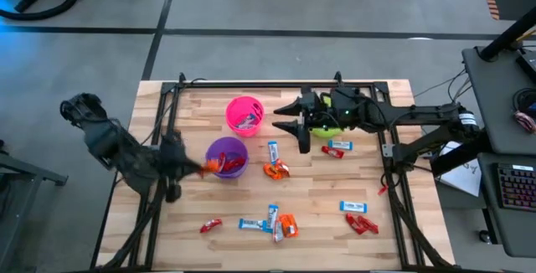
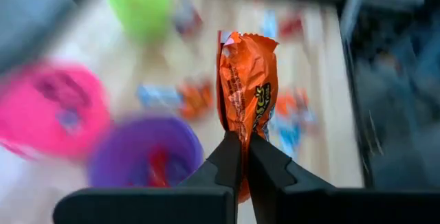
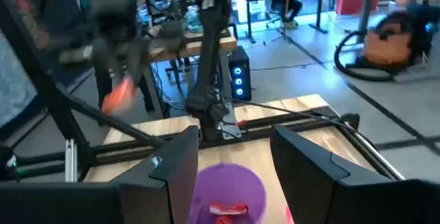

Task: Sort candy
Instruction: Put the orange chocolate into the green bucket

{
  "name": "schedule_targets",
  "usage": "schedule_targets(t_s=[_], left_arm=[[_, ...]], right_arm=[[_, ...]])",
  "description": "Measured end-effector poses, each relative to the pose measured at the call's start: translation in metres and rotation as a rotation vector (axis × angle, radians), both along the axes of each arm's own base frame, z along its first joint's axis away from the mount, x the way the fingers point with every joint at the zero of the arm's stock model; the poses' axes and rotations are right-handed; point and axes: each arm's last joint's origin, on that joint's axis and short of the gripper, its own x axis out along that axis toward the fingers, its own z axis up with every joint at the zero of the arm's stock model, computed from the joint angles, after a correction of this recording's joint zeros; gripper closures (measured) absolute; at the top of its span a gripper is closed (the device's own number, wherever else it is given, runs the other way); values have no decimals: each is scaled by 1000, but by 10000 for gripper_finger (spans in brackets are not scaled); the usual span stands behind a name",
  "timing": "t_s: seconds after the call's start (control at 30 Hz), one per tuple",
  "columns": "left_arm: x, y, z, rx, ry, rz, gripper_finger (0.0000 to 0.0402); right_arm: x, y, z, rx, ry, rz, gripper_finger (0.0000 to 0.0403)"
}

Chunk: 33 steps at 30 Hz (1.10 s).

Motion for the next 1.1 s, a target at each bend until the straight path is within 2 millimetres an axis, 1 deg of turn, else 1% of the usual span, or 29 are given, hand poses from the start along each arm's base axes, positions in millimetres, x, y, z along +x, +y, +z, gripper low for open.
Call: schedule_targets(t_s=[0.1, 0.2, 0.3, 0.37, 0.47, 0.6, 0.77, 0.97, 1.1], left_arm=[[-2, 10, 18, 97, -116, 100, 401], [1, 17, 31, 206, -190, 193, 401], [10, 21, 37, 293, -219, 246, 401], [18, 23, 39, 325, -230, 269, 401], [31, 26, 36, 365, -212, 305, 401], [50, 29, 26, 412, -149, 347, 401], [66, 26, 15, 457, -93, 350, 401], [75, 22, 10, 468, -79, 345, 401], [75, 22, 10, 464, -84, 347, 401]], right_arm=[[11, 9, -1, -42, -66, 33, 229], [24, 17, -2, -60, -162, 54, 229], [37, 17, -6, -47, -223, 51, 229], [44, 17, -9, -26, -218, 44, 229], [53, 17, -7, -17, -228, 45, 229], [62, 17, 2, -22, -248, 48, 229], [71, 12, 5, -3, -237, 31, 229], [81, 4, -1, 42, -173, 7, 229], [82, 4, -2, 45, -173, 9, 233]])
